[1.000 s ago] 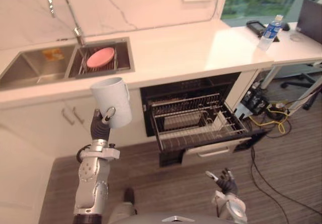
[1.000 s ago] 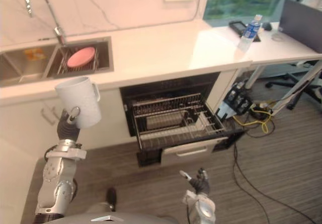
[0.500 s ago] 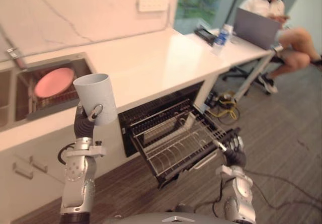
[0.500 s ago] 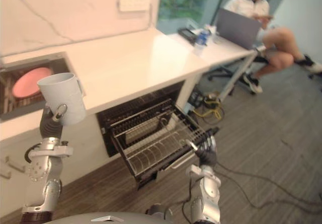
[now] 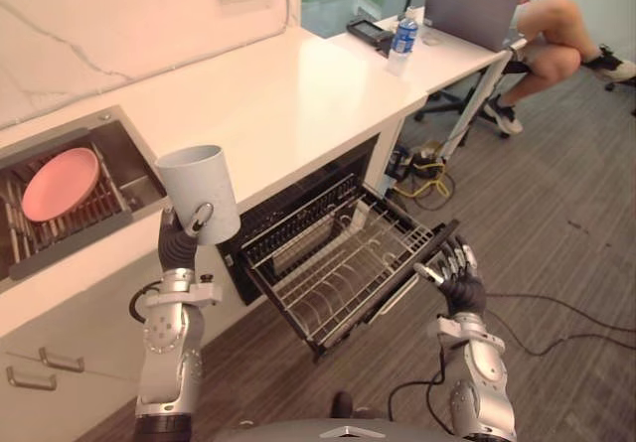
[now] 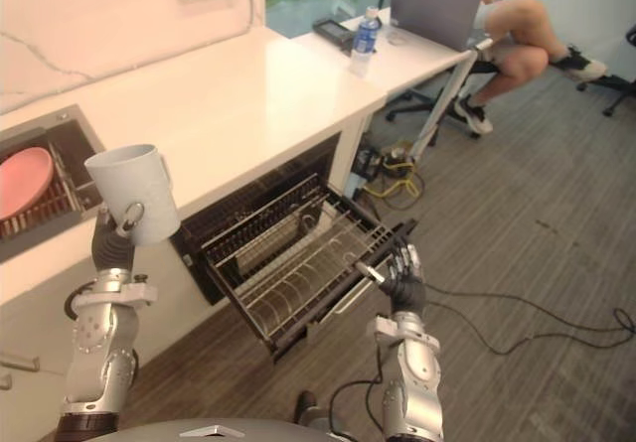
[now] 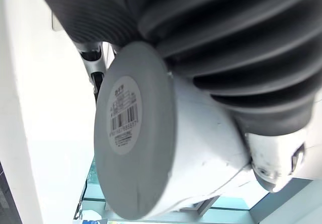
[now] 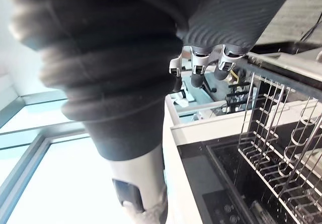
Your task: Walk over to the sink, pick up the cup, carry it to the dishwasher, place the cup inside the dishwasher, then close the dishwasher door
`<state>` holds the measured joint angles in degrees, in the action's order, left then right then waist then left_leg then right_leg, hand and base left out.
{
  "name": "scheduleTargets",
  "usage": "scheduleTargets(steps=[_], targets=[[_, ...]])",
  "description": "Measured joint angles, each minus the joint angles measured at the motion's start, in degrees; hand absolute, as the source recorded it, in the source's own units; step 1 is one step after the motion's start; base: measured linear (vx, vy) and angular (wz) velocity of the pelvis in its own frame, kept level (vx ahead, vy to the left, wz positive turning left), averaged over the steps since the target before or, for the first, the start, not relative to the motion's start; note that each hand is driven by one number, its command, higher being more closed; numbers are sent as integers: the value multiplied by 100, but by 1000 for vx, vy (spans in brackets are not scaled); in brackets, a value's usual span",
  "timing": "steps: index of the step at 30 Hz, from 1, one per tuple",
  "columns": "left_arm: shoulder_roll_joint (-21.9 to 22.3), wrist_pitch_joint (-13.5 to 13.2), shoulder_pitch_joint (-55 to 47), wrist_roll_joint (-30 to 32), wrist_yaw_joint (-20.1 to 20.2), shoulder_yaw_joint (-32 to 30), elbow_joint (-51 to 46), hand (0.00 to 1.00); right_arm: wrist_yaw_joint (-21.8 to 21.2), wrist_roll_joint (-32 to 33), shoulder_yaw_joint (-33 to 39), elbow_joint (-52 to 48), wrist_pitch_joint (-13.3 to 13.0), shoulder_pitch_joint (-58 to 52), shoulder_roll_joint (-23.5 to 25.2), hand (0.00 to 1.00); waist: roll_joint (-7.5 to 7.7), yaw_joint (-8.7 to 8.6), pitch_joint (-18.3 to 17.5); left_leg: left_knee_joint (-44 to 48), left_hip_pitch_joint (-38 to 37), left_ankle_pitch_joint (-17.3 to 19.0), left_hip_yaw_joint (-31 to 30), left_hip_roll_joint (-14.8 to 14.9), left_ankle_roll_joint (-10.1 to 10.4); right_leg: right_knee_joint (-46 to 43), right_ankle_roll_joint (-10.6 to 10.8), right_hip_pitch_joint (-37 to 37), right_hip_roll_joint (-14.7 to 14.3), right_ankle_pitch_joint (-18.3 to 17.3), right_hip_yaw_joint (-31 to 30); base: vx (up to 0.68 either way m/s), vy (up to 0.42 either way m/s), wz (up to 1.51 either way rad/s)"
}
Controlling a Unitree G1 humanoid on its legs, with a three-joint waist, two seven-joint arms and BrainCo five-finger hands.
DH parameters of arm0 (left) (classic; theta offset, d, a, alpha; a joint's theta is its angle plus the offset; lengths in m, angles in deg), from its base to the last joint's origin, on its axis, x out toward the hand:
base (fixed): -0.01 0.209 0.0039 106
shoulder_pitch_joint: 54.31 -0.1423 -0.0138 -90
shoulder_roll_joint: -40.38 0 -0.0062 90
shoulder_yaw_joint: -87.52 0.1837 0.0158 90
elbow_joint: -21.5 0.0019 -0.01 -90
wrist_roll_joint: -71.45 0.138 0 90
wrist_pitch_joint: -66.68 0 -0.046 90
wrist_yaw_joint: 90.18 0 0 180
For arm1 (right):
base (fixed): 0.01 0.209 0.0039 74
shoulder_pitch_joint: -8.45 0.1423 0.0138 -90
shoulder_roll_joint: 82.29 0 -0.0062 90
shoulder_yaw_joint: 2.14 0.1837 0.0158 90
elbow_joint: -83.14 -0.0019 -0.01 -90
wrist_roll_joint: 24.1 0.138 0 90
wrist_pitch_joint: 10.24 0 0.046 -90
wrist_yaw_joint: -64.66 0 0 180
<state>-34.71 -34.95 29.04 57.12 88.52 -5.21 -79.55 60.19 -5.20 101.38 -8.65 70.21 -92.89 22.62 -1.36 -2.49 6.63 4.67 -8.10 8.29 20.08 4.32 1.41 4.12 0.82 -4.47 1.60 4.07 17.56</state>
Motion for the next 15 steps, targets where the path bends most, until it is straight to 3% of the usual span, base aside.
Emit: scheduleTargets(steps=[4, 9, 11, 12, 15], targets=[[-2, 5, -7, 114, -49, -3, 3, 100, -49, 8, 24, -227, -160, 48, 20, 0, -24, 96, 5, -136, -9, -104, -126, -50, -8, 52, -3, -37, 22, 25, 104, -26, 14, 16], [-25, 207, -36, 220, -86, -62, 4, 100, -331, 797, 143, -637, -62, 619, -400, 0, -45, 122, 16, -23, 49, -102, -198, -38, -14, 52, -12, -76, 46, -3, 202, -26, 9, 10], [-84, 301, -41, 217, -92, -64, 16, 100, -488, 899, 129, -696, -1, 787, -494, 0, -50, 153, 58, 672, 367, 63, -234, 52, 5, 52, -21, -83, 80, -80, 205, -21, 8, 8], [-137, 399, -60, 210, -103, -78, 48, 100, -525, 897, 77, -704, 64, 875, -526, 0, -6, 195, 191, 1637, 740, 83, -273, 123, 20, 51, -23, -182, 174, -78, 190, -47, 7, 0], [-103, 430, -315, 197, -105, -144, 51, 100, -524, 896, 26, -873, 216, 912, -602, 0, -162, 238, 248, 2417, 999, 68, -263, 253, 46, 38, -21, -312, 226, -79, 147, -37, 35, -10]])
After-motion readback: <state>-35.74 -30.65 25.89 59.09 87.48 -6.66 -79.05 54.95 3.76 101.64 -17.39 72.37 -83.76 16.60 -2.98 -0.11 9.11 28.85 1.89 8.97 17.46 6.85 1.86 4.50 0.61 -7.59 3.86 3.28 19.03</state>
